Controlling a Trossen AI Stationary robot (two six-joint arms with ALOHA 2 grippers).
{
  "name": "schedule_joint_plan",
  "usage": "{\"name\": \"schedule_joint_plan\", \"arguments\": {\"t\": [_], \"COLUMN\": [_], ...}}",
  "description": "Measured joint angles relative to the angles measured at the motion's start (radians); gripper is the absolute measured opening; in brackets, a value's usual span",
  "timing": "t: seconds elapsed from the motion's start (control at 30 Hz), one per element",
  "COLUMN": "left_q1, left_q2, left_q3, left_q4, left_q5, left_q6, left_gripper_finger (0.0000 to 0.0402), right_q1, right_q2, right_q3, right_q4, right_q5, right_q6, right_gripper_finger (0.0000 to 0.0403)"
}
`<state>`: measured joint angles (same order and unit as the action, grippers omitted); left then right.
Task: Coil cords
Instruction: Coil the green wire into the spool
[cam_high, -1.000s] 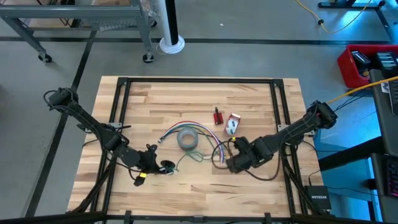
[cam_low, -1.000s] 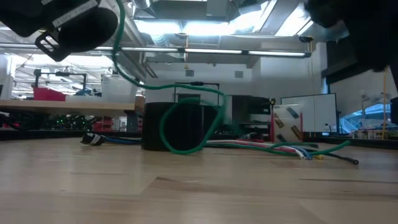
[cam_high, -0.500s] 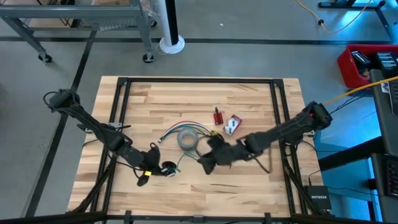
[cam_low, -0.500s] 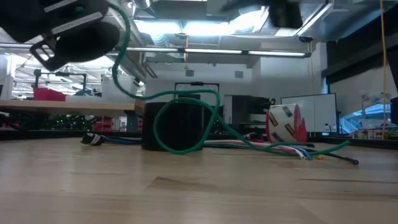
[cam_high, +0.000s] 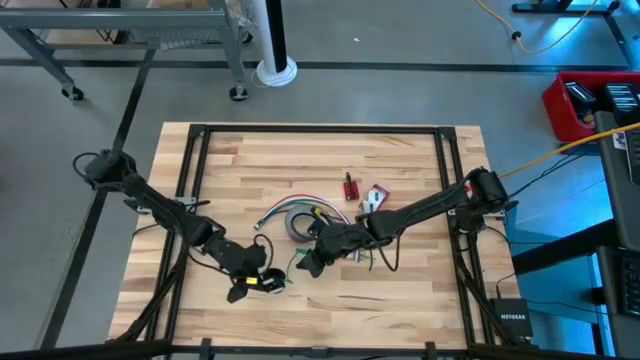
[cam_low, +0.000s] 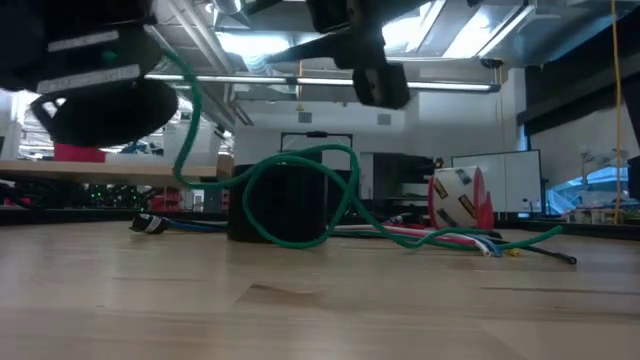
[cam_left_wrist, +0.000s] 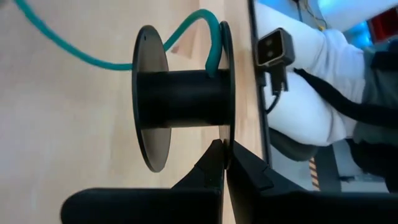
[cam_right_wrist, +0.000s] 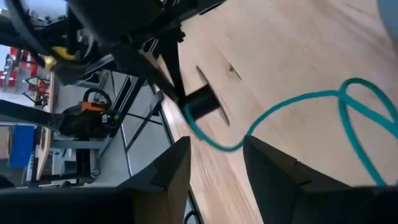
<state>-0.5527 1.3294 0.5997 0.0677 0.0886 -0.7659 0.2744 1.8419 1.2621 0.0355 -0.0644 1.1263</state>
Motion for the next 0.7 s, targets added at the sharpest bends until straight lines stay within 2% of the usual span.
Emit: {"name": "schedule_joint_plan", "arguments": {"t": [0.27,0.47,0.7], "left_q1": [0.046,0.074,0.12], "left_q2": [0.115,0.129,0.129], "left_q3": [0.139,0.194,0.202], "left_q4": [0.0,-0.02,-0.073], "left_q5": [0.139,0.146,0.145], "left_q6": [0.175,0.301,0.303], "left_gripper_finger": [0.0,0.0,0.0], "right_q1": [0.0,0.001,0.016], "right_q2": [0.027,0.027,0.027], "right_q3": [0.0,0.002,0.002], "right_q4": [0.026,0.089,0.079], "right_q5": [-0.031,-0.086,-0.077], "right_q6": [0.0,-0.005,-0.026], "right_gripper_finger": [0.0151,0.0151,0.0151]}}
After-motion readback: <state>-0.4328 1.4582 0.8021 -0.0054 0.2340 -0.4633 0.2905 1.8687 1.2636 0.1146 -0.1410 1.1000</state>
